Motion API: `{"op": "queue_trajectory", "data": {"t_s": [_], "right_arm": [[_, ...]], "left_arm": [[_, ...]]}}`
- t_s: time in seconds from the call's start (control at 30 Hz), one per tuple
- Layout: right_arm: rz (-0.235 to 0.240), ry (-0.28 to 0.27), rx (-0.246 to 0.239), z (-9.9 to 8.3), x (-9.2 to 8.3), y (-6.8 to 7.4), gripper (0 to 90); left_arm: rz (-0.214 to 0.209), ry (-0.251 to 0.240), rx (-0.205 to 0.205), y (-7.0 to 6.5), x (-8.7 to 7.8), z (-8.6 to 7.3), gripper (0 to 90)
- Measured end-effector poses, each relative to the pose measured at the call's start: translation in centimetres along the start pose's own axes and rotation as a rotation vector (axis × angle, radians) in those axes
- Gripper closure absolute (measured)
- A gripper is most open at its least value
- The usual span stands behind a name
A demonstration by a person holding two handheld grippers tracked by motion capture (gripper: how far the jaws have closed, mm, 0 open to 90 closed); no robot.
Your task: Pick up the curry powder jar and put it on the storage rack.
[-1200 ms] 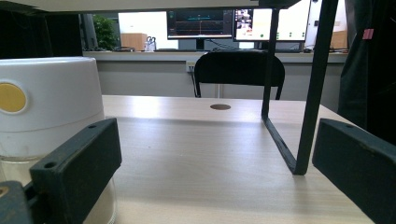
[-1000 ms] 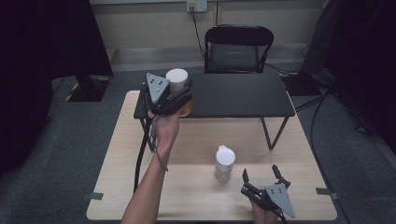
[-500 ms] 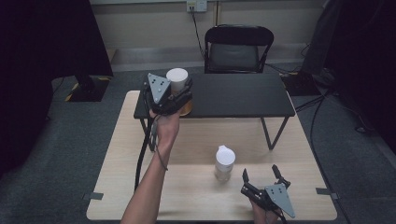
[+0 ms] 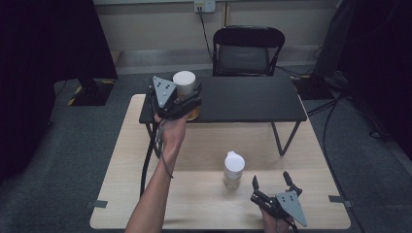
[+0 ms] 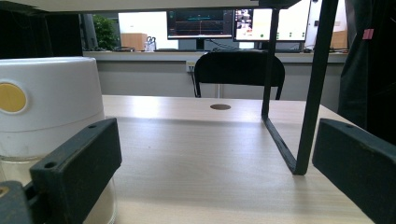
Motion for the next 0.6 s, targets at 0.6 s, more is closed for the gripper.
{"op": "queue_trajectory", "data": {"t_s": [0.6], "right_arm": [[0.000, 0.000, 0.000, 0.0, 0.0, 0.0, 0.0]], "left_arm": [[0.026, 0.002, -0.019, 0.1, -1.4, 0.1, 0.0]]}}
Point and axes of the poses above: each handheld gripper's, and its own axes: x roughly forward along the jaws, z roughly out of its top, y roughly to its left, the point moved 9 cm from there along x, roughly forward along the jaws, and after that the axes turned 13 degrees about -y, right-handed, at the moved point
